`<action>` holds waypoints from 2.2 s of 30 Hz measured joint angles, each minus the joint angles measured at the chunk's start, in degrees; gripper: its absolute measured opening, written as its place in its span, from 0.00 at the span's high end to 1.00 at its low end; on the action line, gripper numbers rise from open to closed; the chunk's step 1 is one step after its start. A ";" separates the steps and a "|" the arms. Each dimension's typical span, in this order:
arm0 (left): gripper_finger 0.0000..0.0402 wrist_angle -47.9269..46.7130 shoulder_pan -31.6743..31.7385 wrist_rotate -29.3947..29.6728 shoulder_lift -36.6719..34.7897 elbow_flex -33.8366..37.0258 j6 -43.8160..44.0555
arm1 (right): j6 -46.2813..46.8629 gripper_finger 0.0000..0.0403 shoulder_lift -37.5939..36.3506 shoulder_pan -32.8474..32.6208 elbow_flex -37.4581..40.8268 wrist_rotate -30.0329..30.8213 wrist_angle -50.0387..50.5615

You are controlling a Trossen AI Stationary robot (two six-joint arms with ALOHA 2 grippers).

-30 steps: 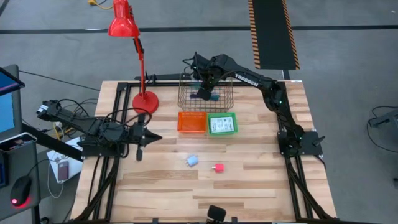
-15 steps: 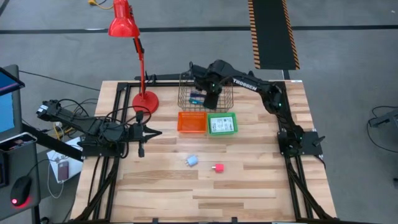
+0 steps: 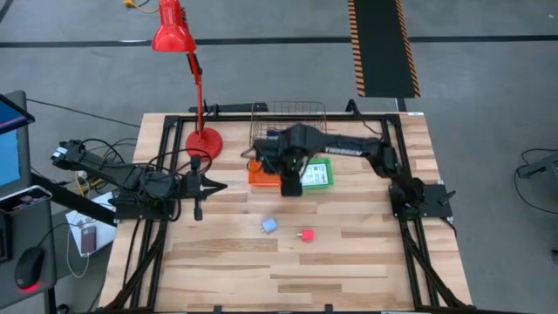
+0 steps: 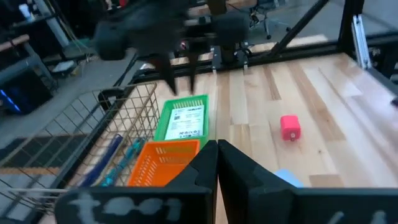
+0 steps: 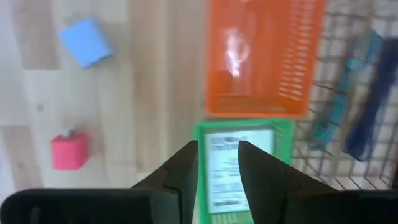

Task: Pick and place items into bin
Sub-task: Put the pink charger adapter into the orange bin

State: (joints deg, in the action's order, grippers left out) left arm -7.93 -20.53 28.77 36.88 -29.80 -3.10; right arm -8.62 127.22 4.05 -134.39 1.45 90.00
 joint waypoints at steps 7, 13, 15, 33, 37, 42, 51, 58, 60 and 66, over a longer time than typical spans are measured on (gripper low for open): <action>1.00 4.49 0.00 -1.66 -0.02 0.00 4.81 | 2.12 0.70 0.00 -7.09 -0.02 -0.02 0.01; 1.00 6.37 -0.04 -4.63 1.41 0.00 6.85 | 6.78 0.57 0.00 -12.23 -0.02 0.02 0.02; 1.00 7.27 -0.04 -4.46 2.65 0.00 7.36 | 9.17 0.53 0.00 -13.73 -0.02 0.04 0.00; 1.00 19.04 -0.02 -4.41 13.86 0.00 7.03 | 26.18 0.49 0.04 -27.76 4.02 9.07 -0.03; 1.00 19.04 -0.02 -4.43 13.84 0.00 7.27 | 29.50 0.51 0.04 -30.04 7.77 12.41 -0.02; 1.00 19.04 -0.02 -4.45 13.84 0.00 8.41 | 34.10 0.52 -0.23 -32.90 13.20 18.21 -0.06; 1.00 18.98 -0.04 -8.93 13.84 0.00 9.51 | 42.33 0.54 -19.38 -37.34 34.78 24.97 -8.98; 1.00 18.98 -0.04 -9.00 13.84 0.00 10.62 | 34.05 0.55 -42.18 -37.38 62.06 25.57 -41.81; 1.00 18.98 -0.04 -8.98 13.84 0.00 11.03 | 33.73 0.55 -47.01 -36.42 69.67 25.54 -47.90; 1.00 18.98 -0.04 -8.98 13.86 0.00 11.33 | 34.09 0.55 -54.73 -33.98 85.18 25.48 -60.26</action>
State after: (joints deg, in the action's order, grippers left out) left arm 11.05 -20.58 19.79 50.74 -29.80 8.23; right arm 25.47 72.49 -29.94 -49.20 26.93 29.74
